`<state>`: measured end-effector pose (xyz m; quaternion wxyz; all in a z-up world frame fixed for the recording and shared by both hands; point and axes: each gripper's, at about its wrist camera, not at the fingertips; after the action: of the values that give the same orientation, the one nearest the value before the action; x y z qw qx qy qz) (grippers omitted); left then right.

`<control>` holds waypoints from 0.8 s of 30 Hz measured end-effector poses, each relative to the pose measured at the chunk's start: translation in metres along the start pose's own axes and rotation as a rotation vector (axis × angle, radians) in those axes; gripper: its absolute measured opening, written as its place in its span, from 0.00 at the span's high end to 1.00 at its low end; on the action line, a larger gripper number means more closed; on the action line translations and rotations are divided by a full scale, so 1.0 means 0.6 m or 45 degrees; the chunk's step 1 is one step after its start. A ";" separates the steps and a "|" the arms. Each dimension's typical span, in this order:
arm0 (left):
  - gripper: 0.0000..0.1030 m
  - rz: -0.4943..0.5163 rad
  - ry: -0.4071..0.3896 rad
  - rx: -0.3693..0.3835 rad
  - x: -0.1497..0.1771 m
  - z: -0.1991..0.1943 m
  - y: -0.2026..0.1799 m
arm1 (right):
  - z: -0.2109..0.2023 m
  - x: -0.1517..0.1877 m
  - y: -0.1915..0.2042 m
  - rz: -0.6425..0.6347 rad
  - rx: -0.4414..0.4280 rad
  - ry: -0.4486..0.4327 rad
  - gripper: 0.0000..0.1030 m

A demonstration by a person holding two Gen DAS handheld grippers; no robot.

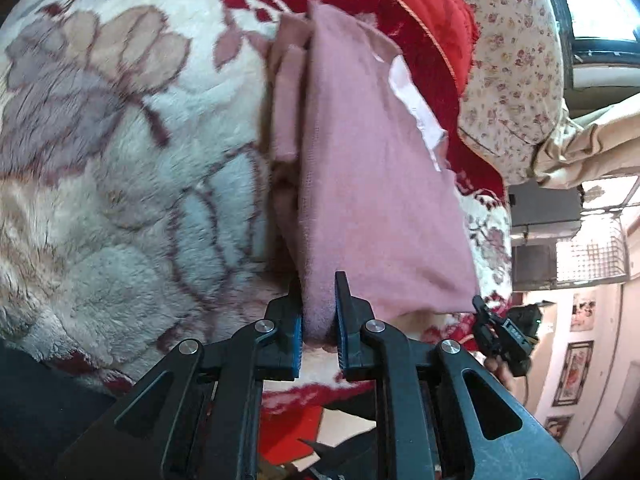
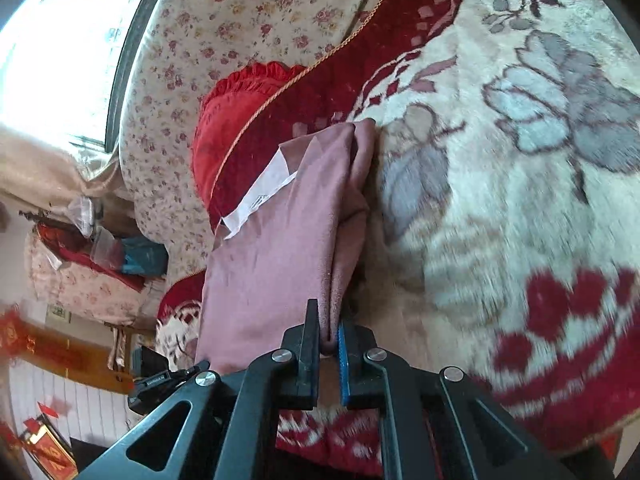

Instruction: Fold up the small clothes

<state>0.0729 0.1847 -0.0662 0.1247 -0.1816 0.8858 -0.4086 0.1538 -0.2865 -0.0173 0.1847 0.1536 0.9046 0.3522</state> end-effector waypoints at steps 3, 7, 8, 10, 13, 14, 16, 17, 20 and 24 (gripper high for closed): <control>0.85 -0.055 0.005 -0.014 0.000 0.022 0.006 | -0.001 0.003 -0.005 -0.025 0.186 -0.001 0.94; 0.82 -0.072 -0.045 0.012 0.003 0.023 0.009 | -0.049 -0.019 0.048 -0.228 0.553 -0.251 0.93; 0.82 -0.088 -0.061 0.021 0.004 0.024 0.011 | -0.055 -0.023 0.068 -0.285 0.564 -0.287 0.93; 0.82 -0.089 -0.085 0.027 0.009 0.027 0.015 | -0.050 -0.031 0.133 -0.468 0.515 -0.298 0.92; 0.82 -0.004 -0.131 -0.014 0.015 0.028 0.006 | -0.002 -0.034 0.240 -0.711 0.387 -0.211 0.87; 0.82 0.035 -0.149 -0.035 0.018 0.030 0.001 | 0.019 -0.035 0.274 -0.764 0.335 -0.166 0.82; 0.79 0.122 -0.188 -0.087 0.026 0.035 -0.010 | 0.078 -0.038 0.346 -0.850 0.225 -0.040 0.47; 0.78 0.183 -0.207 -0.118 0.029 0.037 -0.018 | 0.118 -0.038 0.383 -0.888 0.174 0.036 0.44; 0.75 0.321 -0.253 -0.211 0.039 0.047 -0.037 | 0.238 -0.031 0.469 -0.918 0.099 0.237 0.44; 0.67 0.448 -0.272 -0.285 0.048 0.061 -0.052 | 0.401 -0.025 0.549 -0.908 0.154 0.442 0.44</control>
<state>0.0676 0.1289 -0.0673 0.2661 -0.0793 0.9253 -0.2583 0.3220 0.0796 0.0502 0.1304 -0.2212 0.9380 0.2327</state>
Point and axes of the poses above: each gripper's, at about its wrist camera, not at the fingertips, and z roughly the way its jaws point, y to its left, x to its underside, and after that the axes turned 6 degrees about x, right-handed
